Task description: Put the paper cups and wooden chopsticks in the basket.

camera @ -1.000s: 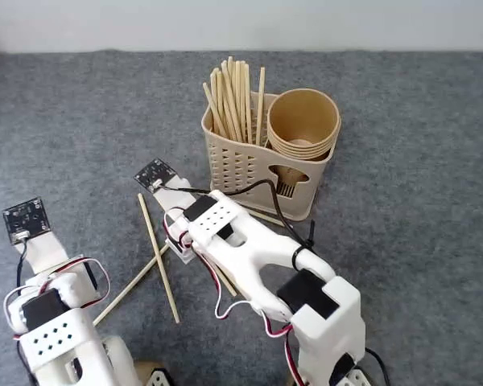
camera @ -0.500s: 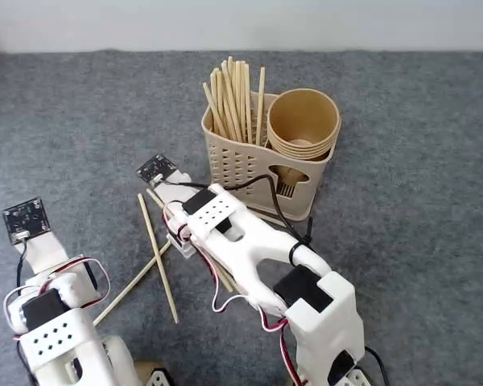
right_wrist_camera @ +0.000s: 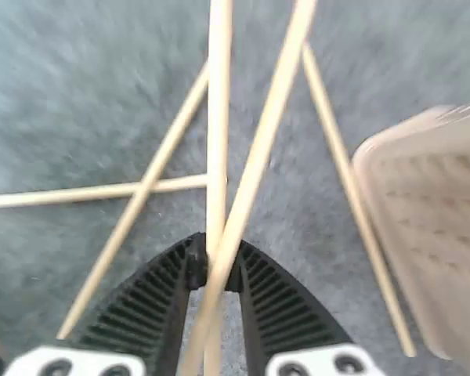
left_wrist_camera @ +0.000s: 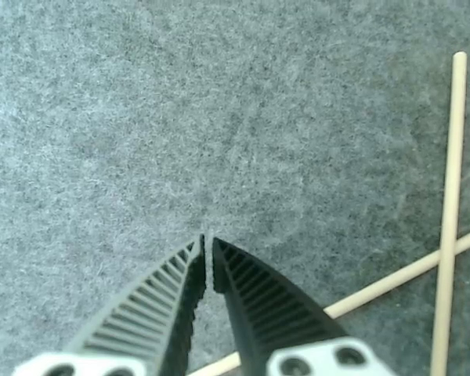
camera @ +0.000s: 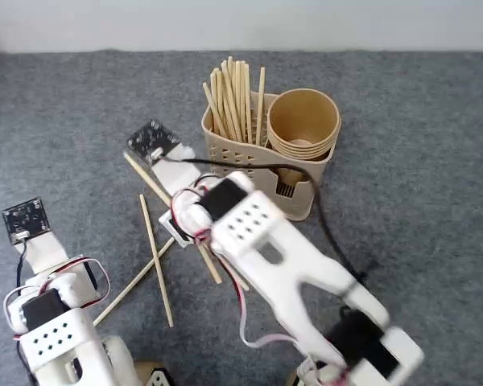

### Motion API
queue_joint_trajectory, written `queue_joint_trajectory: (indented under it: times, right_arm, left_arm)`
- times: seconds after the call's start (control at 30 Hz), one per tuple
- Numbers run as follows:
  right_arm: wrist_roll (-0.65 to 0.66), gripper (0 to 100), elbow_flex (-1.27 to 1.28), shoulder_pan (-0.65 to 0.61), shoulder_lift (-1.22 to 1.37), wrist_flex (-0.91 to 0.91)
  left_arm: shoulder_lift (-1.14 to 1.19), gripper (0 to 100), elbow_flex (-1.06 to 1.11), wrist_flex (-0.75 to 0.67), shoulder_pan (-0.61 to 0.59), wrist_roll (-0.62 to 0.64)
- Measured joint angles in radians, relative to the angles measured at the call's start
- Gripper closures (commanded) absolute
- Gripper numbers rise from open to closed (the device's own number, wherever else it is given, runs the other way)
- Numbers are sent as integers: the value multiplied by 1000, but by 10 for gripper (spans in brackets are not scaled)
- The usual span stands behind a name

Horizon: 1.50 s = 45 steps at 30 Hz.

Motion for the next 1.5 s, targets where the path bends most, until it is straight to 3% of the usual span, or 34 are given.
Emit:
queue_joint_trajectory:
  times: [0.23, 0.47, 0.97, 1.5]
  right_arm:
    - [18, 991, 0, 0, -290, 11]
    - [35, 991, 2, 37, -351, -87]
    - [95, 991, 299, 196, -351, -783]
    - [95, 991, 299, 247, -351, -1189]
  left_arm:
    - [0, 986, 0, 0, 0, 0]
    - [0, 986, 0, 0, 0, 0]
    - [0, 986, 0, 0, 0, 0]
    - [0, 986, 0, 0, 0, 0]
